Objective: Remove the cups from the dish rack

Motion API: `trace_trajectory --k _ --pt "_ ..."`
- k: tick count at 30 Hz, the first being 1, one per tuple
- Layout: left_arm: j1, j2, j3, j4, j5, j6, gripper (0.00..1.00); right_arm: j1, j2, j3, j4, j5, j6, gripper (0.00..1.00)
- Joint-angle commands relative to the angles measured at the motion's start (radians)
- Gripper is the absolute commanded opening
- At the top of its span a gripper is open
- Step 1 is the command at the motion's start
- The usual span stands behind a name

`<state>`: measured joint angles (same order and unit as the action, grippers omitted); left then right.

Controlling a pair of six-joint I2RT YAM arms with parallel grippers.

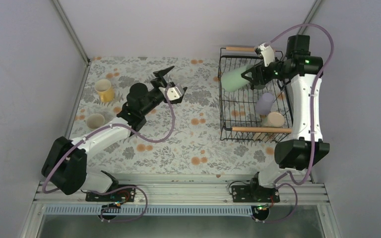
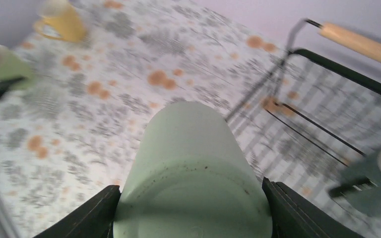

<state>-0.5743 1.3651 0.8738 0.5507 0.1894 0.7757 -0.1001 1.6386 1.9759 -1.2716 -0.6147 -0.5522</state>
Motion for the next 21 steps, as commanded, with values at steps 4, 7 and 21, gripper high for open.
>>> trace_trajectory --k 4,7,21 --pt "-0.059 0.048 -0.065 0.291 0.015 0.042 1.0 0.008 0.011 -0.018 -0.015 -0.421 0.049 0.46" --pt "-0.083 0.078 -0.054 0.302 0.038 0.023 1.0 0.028 0.017 -0.02 -0.015 -0.477 0.071 0.46" --pt "-0.125 0.201 -0.076 0.552 -0.014 0.034 1.0 0.182 0.062 -0.039 -0.014 -0.569 0.159 0.47"
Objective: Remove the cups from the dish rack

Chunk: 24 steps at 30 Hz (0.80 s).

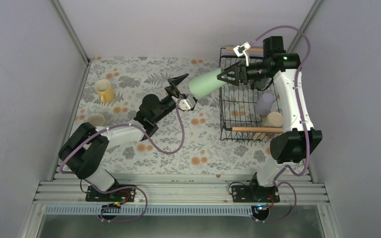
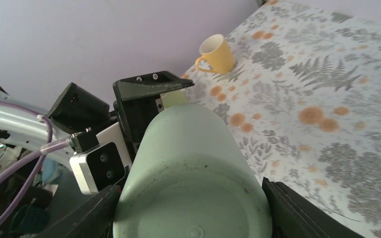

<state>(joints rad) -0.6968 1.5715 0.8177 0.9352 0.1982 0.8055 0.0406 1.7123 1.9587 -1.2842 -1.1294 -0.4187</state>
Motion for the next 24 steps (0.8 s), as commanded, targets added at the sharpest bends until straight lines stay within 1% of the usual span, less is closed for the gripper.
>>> trace_trajectory --k 1,7,9,10,11,12,13,14,17,19,20,22,23,24 --pt "-0.003 -0.012 -0.023 0.178 -0.029 0.006 1.0 0.047 -0.013 -0.027 -0.001 -0.048 0.025 0.47" --pt "-0.002 -0.06 -0.036 0.169 -0.031 0.009 0.99 0.067 -0.015 -0.031 0.0 -0.032 0.024 0.47" --pt "-0.003 -0.079 -0.044 0.17 -0.029 0.003 0.97 0.078 -0.016 -0.041 -0.001 -0.036 0.023 0.47" --pt "-0.003 -0.089 -0.048 0.163 -0.022 -0.001 0.93 0.085 -0.017 -0.048 0.0 -0.036 0.022 0.47" --pt "-0.003 -0.1 -0.052 0.159 -0.018 -0.009 0.81 0.092 -0.016 -0.055 -0.001 -0.035 0.021 0.48" --pt "-0.003 -0.107 -0.059 0.174 -0.018 -0.031 0.62 0.101 -0.015 -0.061 -0.001 -0.031 0.023 0.5" --pt "-0.004 -0.112 -0.072 0.208 -0.021 -0.039 0.47 0.109 -0.012 -0.065 -0.001 -0.026 0.024 0.52" --pt "-0.005 -0.113 -0.083 0.237 -0.022 -0.04 0.37 0.114 -0.012 -0.067 -0.001 -0.022 0.024 0.53" --pt "-0.01 -0.119 -0.084 0.243 -0.028 -0.032 0.33 0.125 -0.016 -0.062 -0.001 -0.015 0.027 0.55" --pt "-0.01 -0.124 -0.08 0.232 -0.029 -0.031 0.3 0.127 -0.022 -0.061 0.0 -0.007 0.028 0.6" --pt "-0.01 -0.128 -0.08 0.228 -0.029 -0.029 0.25 0.127 -0.025 -0.062 0.0 0.0 0.028 0.64" --pt "-0.011 -0.14 -0.076 0.208 -0.029 -0.021 0.11 0.127 -0.032 -0.065 0.0 0.014 0.024 0.74" --pt "-0.01 -0.147 -0.075 0.197 -0.031 -0.019 0.05 0.127 -0.035 -0.064 0.0 0.025 0.022 0.79" --pt "-0.01 -0.155 -0.073 0.183 -0.035 -0.015 0.03 0.127 -0.038 -0.056 0.0 0.035 0.019 0.85"
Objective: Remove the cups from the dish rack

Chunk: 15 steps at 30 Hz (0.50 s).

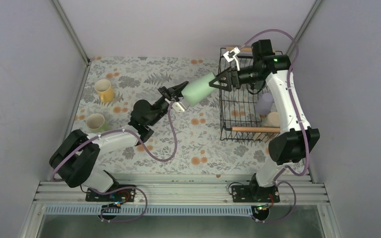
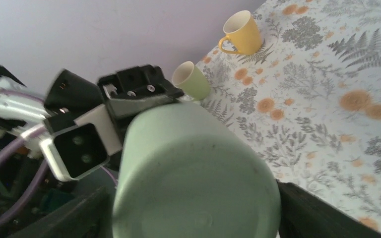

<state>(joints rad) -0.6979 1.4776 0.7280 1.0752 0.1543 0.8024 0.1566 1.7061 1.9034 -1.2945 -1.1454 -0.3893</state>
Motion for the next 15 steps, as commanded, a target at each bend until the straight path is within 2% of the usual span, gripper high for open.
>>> trace_trajectory --k 1,2,3,8,10,12,15 --pt "-0.009 -0.072 0.019 0.022 0.01 -0.003 0.03 0.011 -0.035 0.004 0.011 0.067 -0.017 0.9" --pt "-0.009 -0.086 0.023 -0.012 0.012 0.016 0.03 0.011 -0.036 0.013 0.011 0.096 -0.022 0.98" --pt "-0.008 -0.1 0.027 -0.048 0.006 0.039 0.02 0.01 -0.036 0.024 0.012 0.126 -0.026 1.0" --pt "0.014 -0.188 0.073 -0.296 -0.05 0.165 0.02 0.007 -0.133 -0.019 0.109 0.448 -0.017 1.0" --pt "0.04 -0.214 0.156 -0.513 -0.069 0.175 0.02 0.004 -0.158 -0.052 0.15 0.593 -0.027 1.0" --pt "0.087 -0.214 0.31 -0.857 -0.038 0.197 0.02 0.001 -0.177 -0.076 0.19 0.701 -0.032 1.0" --pt "0.171 -0.198 0.451 -1.183 -0.002 0.278 0.02 -0.007 -0.187 -0.117 0.272 0.878 -0.009 1.0"
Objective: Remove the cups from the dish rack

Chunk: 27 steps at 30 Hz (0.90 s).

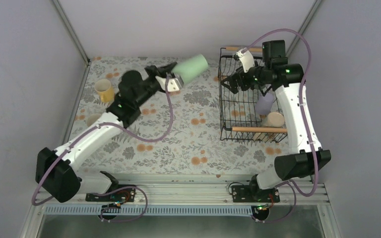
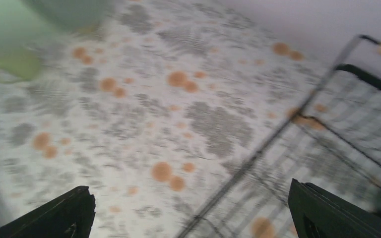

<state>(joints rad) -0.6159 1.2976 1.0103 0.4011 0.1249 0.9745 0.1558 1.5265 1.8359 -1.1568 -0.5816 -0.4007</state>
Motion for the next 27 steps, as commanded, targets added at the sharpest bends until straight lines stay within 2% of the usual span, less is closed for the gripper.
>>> trace_trajectory --k 1,5,7,11,14,18,21,27 --pt "0.112 -0.009 0.203 -0.592 0.022 0.134 0.02 -0.011 -0.003 -0.059 0.161 0.36 0.012 1.0" --pt "0.21 0.048 0.364 -1.014 0.016 0.258 0.03 -0.039 0.047 -0.066 0.202 0.465 0.044 1.0" --pt "0.26 0.077 0.418 -1.174 0.0 0.315 0.02 -0.056 0.077 -0.056 0.21 0.488 0.055 1.0" --pt "0.374 0.112 0.482 -1.423 -0.007 0.41 0.02 -0.078 0.119 -0.022 0.215 0.499 0.064 1.0" --pt "0.419 0.145 0.505 -1.565 -0.021 0.445 0.02 -0.082 0.161 0.011 0.213 0.512 0.073 1.0" --pt "0.421 0.212 0.445 -1.692 -0.138 0.429 0.02 -0.083 0.2 0.034 0.223 0.55 0.075 1.0" --pt "0.422 0.266 0.389 -1.684 -0.232 0.388 0.02 -0.084 0.215 0.03 0.237 0.579 0.065 1.0" --pt "0.419 0.39 0.33 -1.614 -0.333 0.321 0.02 -0.083 0.21 0.001 0.247 0.575 0.053 1.0"
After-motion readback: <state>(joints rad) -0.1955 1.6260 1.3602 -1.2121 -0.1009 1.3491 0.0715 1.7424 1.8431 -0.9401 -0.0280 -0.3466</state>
